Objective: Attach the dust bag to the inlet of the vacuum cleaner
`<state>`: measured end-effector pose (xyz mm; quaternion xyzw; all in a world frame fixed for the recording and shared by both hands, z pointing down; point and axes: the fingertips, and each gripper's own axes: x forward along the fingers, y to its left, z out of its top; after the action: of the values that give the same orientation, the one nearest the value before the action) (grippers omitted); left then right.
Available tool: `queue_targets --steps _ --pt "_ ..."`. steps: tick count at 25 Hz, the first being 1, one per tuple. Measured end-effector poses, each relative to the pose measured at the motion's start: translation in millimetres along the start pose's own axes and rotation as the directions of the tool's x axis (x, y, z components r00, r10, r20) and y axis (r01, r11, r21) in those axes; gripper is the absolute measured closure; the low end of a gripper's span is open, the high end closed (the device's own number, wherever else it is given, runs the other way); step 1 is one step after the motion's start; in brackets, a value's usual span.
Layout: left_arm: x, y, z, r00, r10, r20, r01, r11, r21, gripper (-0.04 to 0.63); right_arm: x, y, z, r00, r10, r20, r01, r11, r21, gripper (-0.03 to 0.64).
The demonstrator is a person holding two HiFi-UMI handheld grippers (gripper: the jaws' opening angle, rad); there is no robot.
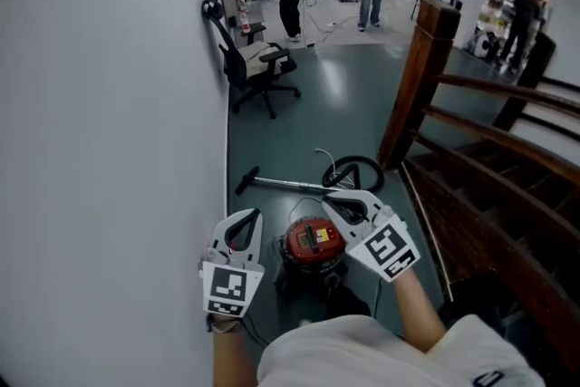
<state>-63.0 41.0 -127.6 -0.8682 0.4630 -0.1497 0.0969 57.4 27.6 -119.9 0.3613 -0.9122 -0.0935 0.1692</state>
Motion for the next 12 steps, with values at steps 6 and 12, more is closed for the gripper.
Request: queue_targets --steps 6,12 --pt "-4.1 -5.2 -3.0 1.000 0.000 -0.030 0.002 0.998 0.059 0.595 -8.6 8.8 7.7 1.000 0.005 -0.013 -0.006 0.998 -0.061 0.589" --pt "0.3 -13.2 -1.1 0.999 -0.019 -0.042 0.023 0.996 0.090 0.595 -15.1 8.8 9.1 1.000 -0.006 -0.028 0.004 0.996 -0.084 0.589"
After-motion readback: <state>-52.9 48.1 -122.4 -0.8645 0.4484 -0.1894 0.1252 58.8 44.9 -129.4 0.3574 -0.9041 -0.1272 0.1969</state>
